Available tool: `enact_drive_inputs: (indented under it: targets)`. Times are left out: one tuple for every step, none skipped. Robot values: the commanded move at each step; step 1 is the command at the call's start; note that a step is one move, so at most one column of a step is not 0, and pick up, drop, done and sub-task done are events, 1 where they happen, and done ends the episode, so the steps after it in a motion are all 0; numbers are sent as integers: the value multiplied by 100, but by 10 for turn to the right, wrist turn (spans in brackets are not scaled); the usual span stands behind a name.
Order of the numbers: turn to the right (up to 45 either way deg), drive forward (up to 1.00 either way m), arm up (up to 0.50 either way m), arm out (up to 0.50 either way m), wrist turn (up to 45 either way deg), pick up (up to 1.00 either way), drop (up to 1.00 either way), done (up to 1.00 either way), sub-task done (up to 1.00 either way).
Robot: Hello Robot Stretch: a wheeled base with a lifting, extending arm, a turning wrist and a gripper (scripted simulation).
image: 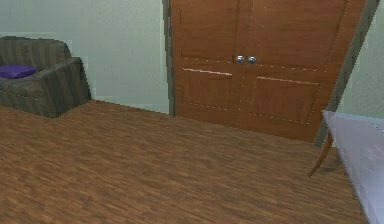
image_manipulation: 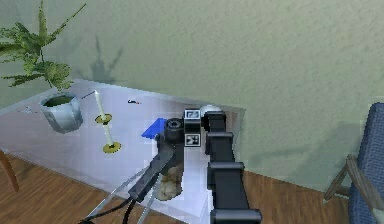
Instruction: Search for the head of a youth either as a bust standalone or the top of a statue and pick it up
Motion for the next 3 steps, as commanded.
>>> enact_drive_inputs:
  targets:
    - [0, 0, 0, 0, 450, 0, 0, 0, 0]
    - [0, 0, 0, 0, 450, 0, 0, 0, 0]
    - [0, 0, 0, 0, 240, 0, 0, 0, 0]
